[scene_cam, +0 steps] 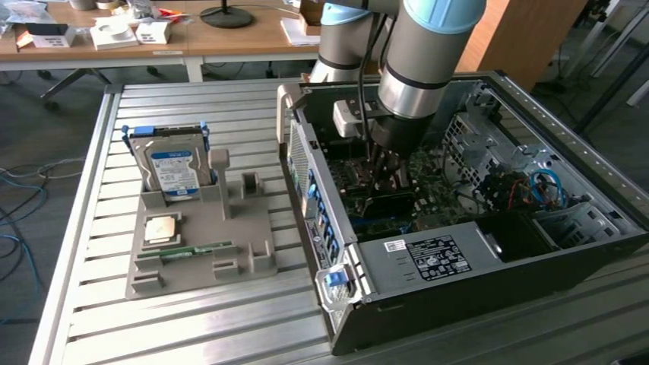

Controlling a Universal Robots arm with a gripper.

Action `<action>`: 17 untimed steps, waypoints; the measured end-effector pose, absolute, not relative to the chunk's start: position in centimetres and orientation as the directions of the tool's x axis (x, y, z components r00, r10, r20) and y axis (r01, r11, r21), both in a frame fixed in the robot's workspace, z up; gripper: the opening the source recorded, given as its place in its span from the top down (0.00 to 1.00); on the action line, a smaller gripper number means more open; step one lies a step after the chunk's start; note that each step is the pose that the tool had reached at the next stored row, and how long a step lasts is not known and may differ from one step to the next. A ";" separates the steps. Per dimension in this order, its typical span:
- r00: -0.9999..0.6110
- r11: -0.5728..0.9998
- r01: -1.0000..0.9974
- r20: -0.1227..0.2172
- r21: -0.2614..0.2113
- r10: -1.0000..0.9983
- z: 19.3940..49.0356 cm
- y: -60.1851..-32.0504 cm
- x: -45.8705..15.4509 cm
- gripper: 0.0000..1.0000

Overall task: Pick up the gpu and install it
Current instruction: 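Press down on the gpu until it lock into place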

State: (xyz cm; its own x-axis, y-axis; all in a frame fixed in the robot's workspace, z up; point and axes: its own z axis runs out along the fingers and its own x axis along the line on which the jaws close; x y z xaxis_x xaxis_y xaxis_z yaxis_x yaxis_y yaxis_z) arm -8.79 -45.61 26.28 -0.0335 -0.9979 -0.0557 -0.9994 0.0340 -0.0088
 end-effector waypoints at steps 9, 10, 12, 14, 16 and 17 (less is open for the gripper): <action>-0.033 0.034 -0.999 -0.057 -0.013 -0.998 26.3 -45.6 -9.3 0.90; -0.033 0.034 -0.999 -0.057 -0.013 -0.998 26.3 -45.6 -9.3 0.90; -0.033 0.034 -0.999 -0.058 -0.013 -0.998 26.3 -45.7 -9.3 0.90; -0.033 0.034 -0.999 -0.058 -0.013 -0.998 26.3 -45.7 -9.3 0.90; -0.033 0.034 -0.999 -0.057 -0.013 -0.998 26.3 -45.7 -9.3 0.90; -0.033 0.034 -0.999 -0.057 -0.013 -0.998 26.3 -45.8 -9.3 0.90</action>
State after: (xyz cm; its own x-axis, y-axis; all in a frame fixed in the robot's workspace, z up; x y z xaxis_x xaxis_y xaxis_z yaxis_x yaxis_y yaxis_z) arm -9.31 -45.79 26.34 -0.0332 -0.9978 -0.0573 -0.9993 0.0341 -0.0134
